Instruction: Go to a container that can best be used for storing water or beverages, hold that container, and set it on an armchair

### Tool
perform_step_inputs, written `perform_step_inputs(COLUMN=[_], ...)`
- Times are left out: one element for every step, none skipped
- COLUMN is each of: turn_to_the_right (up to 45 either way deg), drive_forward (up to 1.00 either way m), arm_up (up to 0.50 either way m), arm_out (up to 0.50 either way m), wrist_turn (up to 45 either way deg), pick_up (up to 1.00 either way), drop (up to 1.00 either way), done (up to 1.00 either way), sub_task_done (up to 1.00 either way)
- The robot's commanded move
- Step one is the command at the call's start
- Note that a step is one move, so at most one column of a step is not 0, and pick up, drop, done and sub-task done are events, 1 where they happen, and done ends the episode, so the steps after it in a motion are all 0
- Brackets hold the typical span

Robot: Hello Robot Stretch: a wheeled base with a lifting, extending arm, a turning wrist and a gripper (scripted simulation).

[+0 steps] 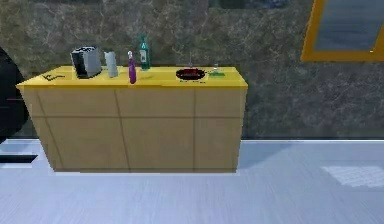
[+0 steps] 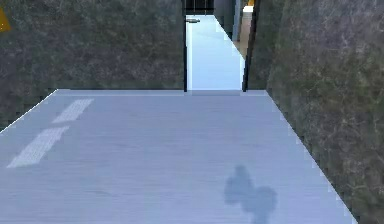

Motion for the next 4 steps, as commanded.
perform_step_inputs(turn_to_the_right=[-45.0,-42.0,0.0,0.0], drive_forward=[0.00,0.00,1.00,1.00], arm_up=[0.00,0.00,0.00,0.00], arm_out=[0.00,0.00,0.00,0.00], wrist_turn=[0.0,0.0,0.0,0.0], pick_up=[0.00,0.00,0.00,0.00], drop=[0.00,0.00,0.00,0.00], done=[0.00,0.00,0.00,0.00], sub_task_done=[0.00,0.00,0.00,0.00])
